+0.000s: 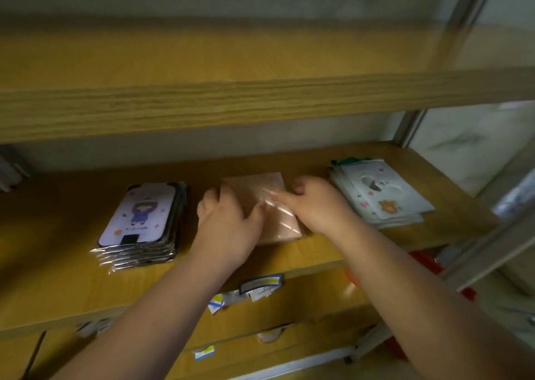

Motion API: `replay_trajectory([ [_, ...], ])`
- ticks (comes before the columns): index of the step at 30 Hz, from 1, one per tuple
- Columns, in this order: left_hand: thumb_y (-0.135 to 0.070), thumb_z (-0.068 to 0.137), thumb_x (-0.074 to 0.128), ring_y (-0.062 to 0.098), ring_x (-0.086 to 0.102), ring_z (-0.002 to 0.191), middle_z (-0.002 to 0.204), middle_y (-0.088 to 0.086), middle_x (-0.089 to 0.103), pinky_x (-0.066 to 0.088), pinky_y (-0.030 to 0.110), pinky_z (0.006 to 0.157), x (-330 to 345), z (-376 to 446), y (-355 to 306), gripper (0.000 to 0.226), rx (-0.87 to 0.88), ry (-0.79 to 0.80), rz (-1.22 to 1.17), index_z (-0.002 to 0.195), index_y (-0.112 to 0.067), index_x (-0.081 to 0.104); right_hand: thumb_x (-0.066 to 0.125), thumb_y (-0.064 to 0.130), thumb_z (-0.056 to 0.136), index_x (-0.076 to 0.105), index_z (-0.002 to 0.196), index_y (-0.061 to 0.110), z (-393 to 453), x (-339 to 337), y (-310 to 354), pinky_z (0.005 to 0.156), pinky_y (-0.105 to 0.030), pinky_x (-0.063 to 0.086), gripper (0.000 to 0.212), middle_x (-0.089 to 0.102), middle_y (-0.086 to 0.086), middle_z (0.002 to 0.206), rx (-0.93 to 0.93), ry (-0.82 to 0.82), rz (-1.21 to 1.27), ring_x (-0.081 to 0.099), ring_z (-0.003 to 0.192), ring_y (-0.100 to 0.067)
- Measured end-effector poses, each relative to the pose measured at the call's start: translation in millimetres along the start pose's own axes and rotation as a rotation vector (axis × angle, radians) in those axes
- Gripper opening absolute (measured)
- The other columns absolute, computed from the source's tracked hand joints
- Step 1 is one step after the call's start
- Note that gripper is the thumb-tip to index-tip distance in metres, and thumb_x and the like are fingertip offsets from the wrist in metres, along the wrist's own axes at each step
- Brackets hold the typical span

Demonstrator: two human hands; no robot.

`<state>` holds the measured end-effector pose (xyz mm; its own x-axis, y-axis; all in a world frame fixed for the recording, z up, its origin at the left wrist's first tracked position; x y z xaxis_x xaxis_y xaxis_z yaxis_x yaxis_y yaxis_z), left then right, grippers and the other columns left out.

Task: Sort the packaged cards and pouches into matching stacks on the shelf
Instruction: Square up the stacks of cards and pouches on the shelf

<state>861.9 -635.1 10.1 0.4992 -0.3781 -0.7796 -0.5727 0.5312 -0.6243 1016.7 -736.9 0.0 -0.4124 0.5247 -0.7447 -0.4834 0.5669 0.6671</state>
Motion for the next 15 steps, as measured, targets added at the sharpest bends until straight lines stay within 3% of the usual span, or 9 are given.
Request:
replay_trajectory([
  [3,-0.051,0.090,0.058,0.040,0.027,0.139,0.152,0.021,0.034,0.022,0.043,0.115,-3.3,-8.3,-28.1,0.080,0.134,-0.048,0.136,0.151,-0.005,0.033,0.062,0.067,0.079,0.059,0.134,0.016,-10.9,-31.1,-13.6,0.081,-0.032,0.049,0.075,0.069,-0.003,0.124,-0.024,-0.115,-0.011,0.065,0.108,-0.021],
  [6,-0.047,0.088,0.060,0.038,0.032,0.135,0.151,0.018,0.038,0.019,0.039,0.110,3.6,-16.2,-64.7,0.075,0.292,-0.109,0.217,0.148,-0.007,0.038,0.058,0.064,0.083,0.062,0.130,0.024,-20.1,-73.0,-37.5,0.077,-0.028,0.048,0.062,0.069,0.004,0.120,-0.060,-0.233,-0.045,0.067,0.101,-0.012],
  [8,-0.045,0.089,0.061,0.035,0.036,0.134,0.148,0.016,0.043,0.018,0.033,0.106,20.1,-18.2,-88.0,0.068,0.338,-0.072,0.171,0.145,-0.009,0.044,0.058,0.061,0.085,0.064,0.124,0.025,-24.2,-104.3,-60.5,0.069,-0.025,0.049,0.054,0.066,0.005,0.112,-0.048,-0.312,-0.072,0.067,0.085,0.000],
  [10,-0.042,0.091,0.061,0.031,0.037,0.137,0.147,0.014,0.046,0.023,0.027,0.105,47.4,-17.6,-109.2,0.064,0.311,0.059,0.019,0.145,-0.010,0.046,0.056,0.061,0.085,0.063,0.126,0.021,-22.8,-130.9,-90.6,0.078,-0.032,0.054,0.058,0.059,-0.001,0.114,0.025,-0.331,-0.136,0.067,0.095,-0.009],
  [12,-0.040,0.092,0.061,0.026,0.038,0.138,0.148,0.009,0.046,0.025,0.021,0.101,77.9,-15.5,-129.1,0.060,0.252,0.187,-0.122,0.145,-0.014,0.048,0.054,0.065,0.084,0.059,0.132,0.016,-15.3,-147.3,-124.2,0.096,-0.042,0.048,0.069,0.058,-0.012,0.124,0.180,-0.265,-0.223,0.057,0.115,-0.031],
  [15,-0.035,0.090,0.063,0.017,0.048,0.131,0.144,-0.004,0.053,0.034,0.021,0.101,118.9,-14.8,-149.8,0.045,0.117,0.273,-0.313,0.134,-0.028,0.058,0.057,0.070,0.077,0.065,0.126,0.013,-7.2,-139.2,-150.3,0.097,-0.046,0.051,0.075,0.065,-0.013,0.125,0.342,0.003,-0.019,0.059,0.115,-0.033],
])
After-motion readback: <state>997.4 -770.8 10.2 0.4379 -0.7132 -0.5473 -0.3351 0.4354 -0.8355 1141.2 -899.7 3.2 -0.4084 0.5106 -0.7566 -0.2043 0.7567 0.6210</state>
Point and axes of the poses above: each hand's wrist, its own z-axis towards the middle knuckle, its own x-axis out of the palm, y = z × x, the point moved 6 cm from there along z, towards the middle knuckle
